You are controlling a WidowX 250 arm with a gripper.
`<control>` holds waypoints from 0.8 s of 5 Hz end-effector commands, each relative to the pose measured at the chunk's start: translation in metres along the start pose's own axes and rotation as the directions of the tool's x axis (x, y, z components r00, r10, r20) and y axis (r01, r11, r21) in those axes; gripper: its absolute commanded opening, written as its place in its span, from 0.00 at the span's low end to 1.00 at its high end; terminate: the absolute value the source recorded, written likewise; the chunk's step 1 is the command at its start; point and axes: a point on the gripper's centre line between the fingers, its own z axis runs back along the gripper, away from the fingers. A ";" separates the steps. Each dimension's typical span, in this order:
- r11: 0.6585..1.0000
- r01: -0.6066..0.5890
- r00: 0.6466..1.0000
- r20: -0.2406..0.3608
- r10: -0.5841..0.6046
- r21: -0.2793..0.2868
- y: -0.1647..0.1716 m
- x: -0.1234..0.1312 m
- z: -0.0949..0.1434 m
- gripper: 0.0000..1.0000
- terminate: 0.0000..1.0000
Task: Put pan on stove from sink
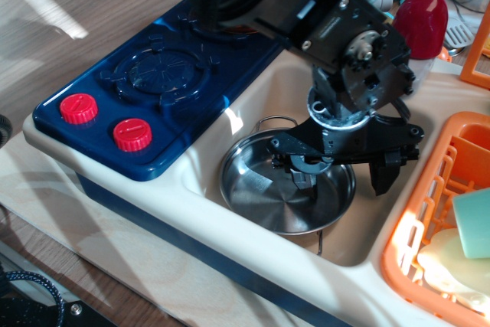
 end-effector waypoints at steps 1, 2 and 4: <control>1.000 0.007 1.000 -0.011 -0.007 -0.029 -0.003 0.007 -0.002 0.00 0.00; 1.000 0.011 0.999 -0.039 -0.011 0.011 -0.006 0.011 0.020 0.00 0.00; 0.993 0.019 0.997 -0.074 -0.010 0.120 -0.017 0.009 0.072 0.00 0.00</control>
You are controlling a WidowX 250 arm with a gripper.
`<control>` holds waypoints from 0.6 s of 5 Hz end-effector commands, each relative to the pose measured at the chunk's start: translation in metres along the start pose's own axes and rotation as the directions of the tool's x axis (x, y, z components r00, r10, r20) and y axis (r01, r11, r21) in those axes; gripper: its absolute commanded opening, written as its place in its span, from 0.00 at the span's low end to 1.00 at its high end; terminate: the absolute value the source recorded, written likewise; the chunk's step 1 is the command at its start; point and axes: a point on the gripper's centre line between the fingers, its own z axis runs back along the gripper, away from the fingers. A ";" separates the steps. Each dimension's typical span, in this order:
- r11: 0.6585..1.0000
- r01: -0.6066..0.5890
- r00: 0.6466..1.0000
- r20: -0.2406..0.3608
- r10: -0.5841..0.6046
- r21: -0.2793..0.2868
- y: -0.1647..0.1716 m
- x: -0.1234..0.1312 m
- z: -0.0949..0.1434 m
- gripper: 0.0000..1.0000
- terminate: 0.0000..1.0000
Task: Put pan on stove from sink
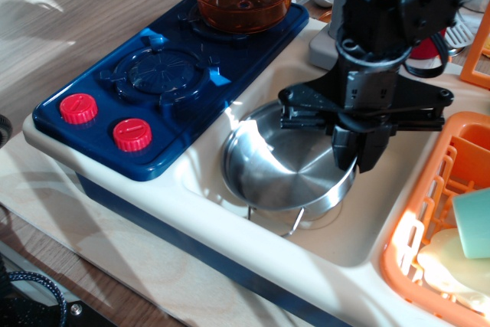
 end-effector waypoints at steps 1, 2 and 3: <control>1.000 -0.012 0.999 0.043 0.011 0.019 -0.004 0.004 0.044 0.00 0.00; 0.997 0.006 0.998 0.062 -0.011 0.078 -0.001 0.006 0.065 0.00 0.00; 0.992 0.061 0.994 0.082 -0.071 0.114 0.014 0.017 0.073 0.00 0.00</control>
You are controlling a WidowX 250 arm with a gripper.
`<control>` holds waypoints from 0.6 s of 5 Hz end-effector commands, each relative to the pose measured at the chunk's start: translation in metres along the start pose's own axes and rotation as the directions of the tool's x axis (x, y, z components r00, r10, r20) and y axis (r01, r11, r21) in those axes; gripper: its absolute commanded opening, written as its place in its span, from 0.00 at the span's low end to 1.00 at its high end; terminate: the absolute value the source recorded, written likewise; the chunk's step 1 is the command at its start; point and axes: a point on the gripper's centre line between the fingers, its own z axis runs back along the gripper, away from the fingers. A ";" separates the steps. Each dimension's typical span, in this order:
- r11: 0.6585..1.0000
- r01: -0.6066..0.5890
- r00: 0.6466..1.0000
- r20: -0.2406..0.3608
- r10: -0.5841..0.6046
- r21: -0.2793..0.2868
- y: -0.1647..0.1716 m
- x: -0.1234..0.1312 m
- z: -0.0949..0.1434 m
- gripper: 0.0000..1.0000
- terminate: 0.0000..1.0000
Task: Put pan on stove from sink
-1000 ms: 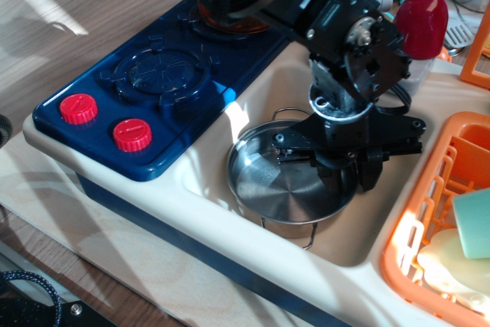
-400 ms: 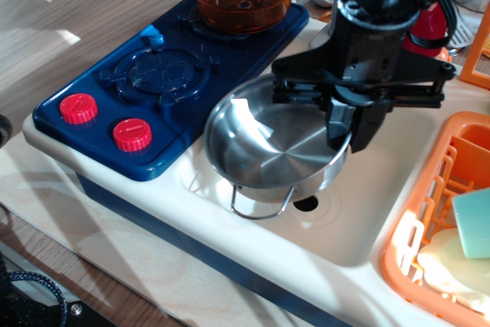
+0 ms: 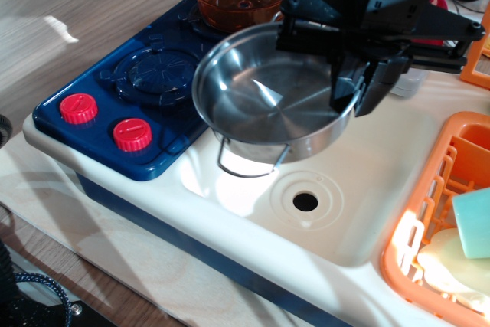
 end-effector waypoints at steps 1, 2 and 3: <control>0.998 0.058 0.995 0.084 -0.055 -0.034 0.030 0.023 0.008 0.00 0.00; 0.993 0.106 0.989 0.111 -0.100 -0.049 0.052 0.032 -0.005 0.00 0.00; 0.988 0.147 0.981 0.135 -0.139 -0.052 0.070 0.038 -0.014 0.00 0.00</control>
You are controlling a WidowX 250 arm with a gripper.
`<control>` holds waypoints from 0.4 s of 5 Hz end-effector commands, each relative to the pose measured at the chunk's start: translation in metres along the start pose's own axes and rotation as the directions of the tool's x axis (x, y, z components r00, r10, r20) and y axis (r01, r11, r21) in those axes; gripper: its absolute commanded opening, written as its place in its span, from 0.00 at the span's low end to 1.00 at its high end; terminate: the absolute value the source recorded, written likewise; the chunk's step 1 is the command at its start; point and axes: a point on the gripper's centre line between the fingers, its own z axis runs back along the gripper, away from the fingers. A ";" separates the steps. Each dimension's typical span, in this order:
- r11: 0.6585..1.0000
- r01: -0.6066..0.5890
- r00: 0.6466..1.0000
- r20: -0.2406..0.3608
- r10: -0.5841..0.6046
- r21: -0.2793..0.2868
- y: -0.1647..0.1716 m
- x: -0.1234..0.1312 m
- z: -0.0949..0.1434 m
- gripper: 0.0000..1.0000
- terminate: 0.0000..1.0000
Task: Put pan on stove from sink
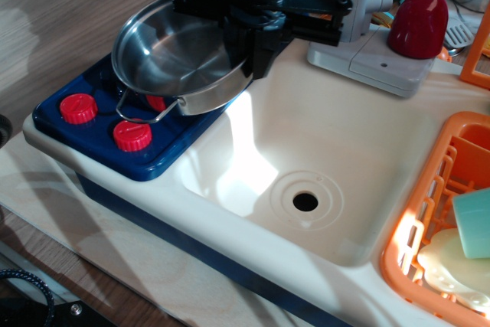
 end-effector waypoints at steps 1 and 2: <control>0.998 0.048 0.998 0.047 -0.046 -0.031 0.020 0.006 -0.001 0.00 0.00; 0.994 0.065 0.997 0.057 -0.060 -0.083 0.020 0.006 -0.007 1.00 0.00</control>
